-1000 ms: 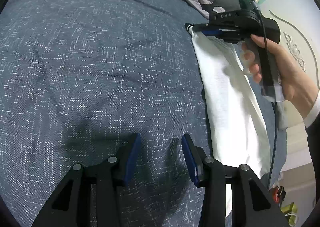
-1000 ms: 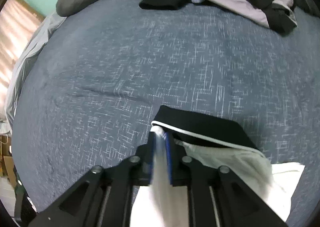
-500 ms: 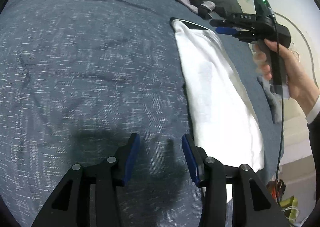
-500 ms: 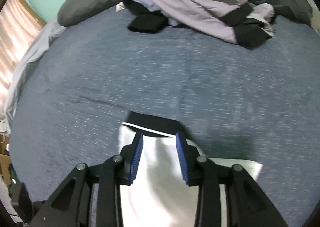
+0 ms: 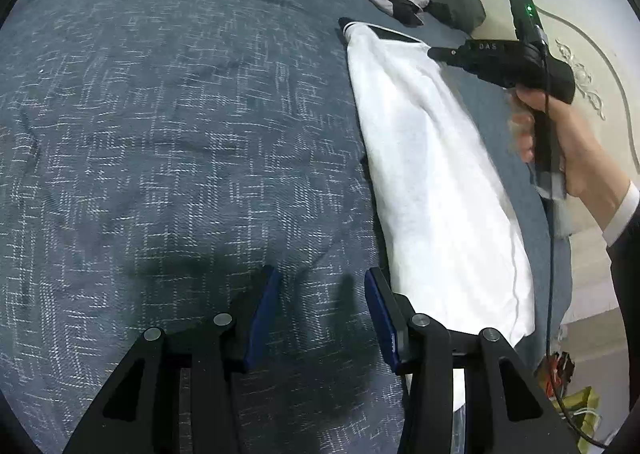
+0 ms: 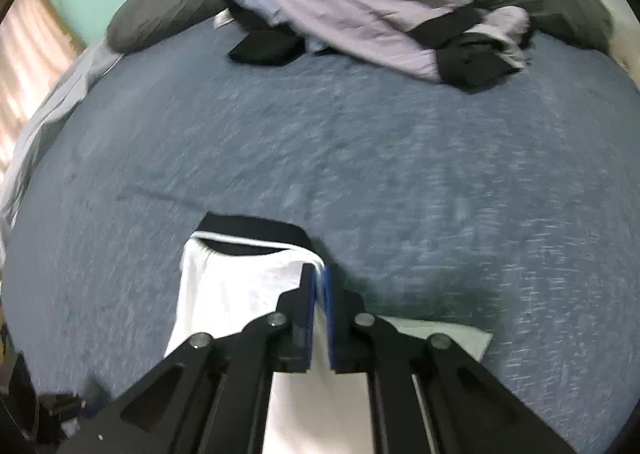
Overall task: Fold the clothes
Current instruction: 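Pinch the shirt hem with the left tool while the right tool holds the collar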
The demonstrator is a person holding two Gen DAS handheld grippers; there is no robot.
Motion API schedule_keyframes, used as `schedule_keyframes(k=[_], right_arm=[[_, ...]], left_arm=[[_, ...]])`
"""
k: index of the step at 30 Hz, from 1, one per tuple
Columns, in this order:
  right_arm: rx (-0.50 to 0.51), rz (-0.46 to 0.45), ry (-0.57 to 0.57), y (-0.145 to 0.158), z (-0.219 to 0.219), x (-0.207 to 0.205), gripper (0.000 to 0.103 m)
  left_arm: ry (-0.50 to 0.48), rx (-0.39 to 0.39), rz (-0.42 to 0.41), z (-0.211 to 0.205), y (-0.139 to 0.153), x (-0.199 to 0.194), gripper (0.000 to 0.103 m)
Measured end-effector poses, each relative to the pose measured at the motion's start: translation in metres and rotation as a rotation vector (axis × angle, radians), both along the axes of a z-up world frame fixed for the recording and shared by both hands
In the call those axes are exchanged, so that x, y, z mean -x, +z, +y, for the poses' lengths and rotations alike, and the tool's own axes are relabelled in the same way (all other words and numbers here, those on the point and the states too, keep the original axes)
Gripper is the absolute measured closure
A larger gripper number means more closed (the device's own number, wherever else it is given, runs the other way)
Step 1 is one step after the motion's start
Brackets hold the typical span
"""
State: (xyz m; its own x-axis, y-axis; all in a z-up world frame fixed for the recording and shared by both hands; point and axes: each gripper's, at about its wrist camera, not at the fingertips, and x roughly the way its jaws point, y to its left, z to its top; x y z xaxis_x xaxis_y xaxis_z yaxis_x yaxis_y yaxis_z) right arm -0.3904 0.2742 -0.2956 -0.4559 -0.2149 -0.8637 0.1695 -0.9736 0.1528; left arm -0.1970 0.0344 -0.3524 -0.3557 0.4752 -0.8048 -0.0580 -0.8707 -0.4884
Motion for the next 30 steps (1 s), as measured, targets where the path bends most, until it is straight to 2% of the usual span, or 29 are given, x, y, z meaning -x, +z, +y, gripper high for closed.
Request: schedule_keyframes(k=[2, 3, 9, 13, 15, 17, 18, 20, 25, 30], right_arm=[[0.006, 0.003, -0.048, -0.001, 0.008, 0.004, 0.099], [0.008, -0.004, -0.048, -0.003, 0.008, 0.005, 0.099], [0.018, -0.022, -0.060, -0.011, 0.007, 0.010, 0.099], [0.100, -0.055, -0.106, -0.012, 0.018, 0.011, 0.098], [0.137, -0.034, -0.120, -0.005, 0.027, 0.008, 0.091], [0.161, -0.027, -0.120, 0.002, 0.038, 0.001, 0.072], [0.169, -0.027, -0.118, 0.005, 0.042, -0.001, 0.072], [0.166, -0.027, -0.073, 0.008, 0.046, -0.010, 0.072], [0.055, -0.035, 0.025, 0.002, 0.043, -0.025, 0.072], [0.025, -0.038, 0.017, -0.011, 0.051, -0.028, 0.072]], left_arm=[[-0.003, 0.000, 0.000, 0.002, -0.001, 0.001, 0.055], [-0.004, 0.000, -0.001, 0.008, -0.007, 0.011, 0.055], [-0.001, 0.004, -0.005, 0.007, -0.009, 0.014, 0.055], [-0.003, 0.004, -0.006, 0.007, -0.008, 0.014, 0.055], [-0.007, -0.003, -0.007, 0.008, -0.007, 0.014, 0.055], [-0.009, -0.016, -0.006, 0.010, -0.006, 0.016, 0.055], [-0.011, -0.024, -0.006, 0.012, -0.006, 0.018, 0.055], [-0.018, -0.042, -0.007, 0.018, -0.007, 0.021, 0.055], [-0.050, -0.088, -0.018, 0.037, -0.011, 0.027, 0.055], [-0.076, -0.091, -0.034, 0.046, -0.018, 0.030, 0.056]])
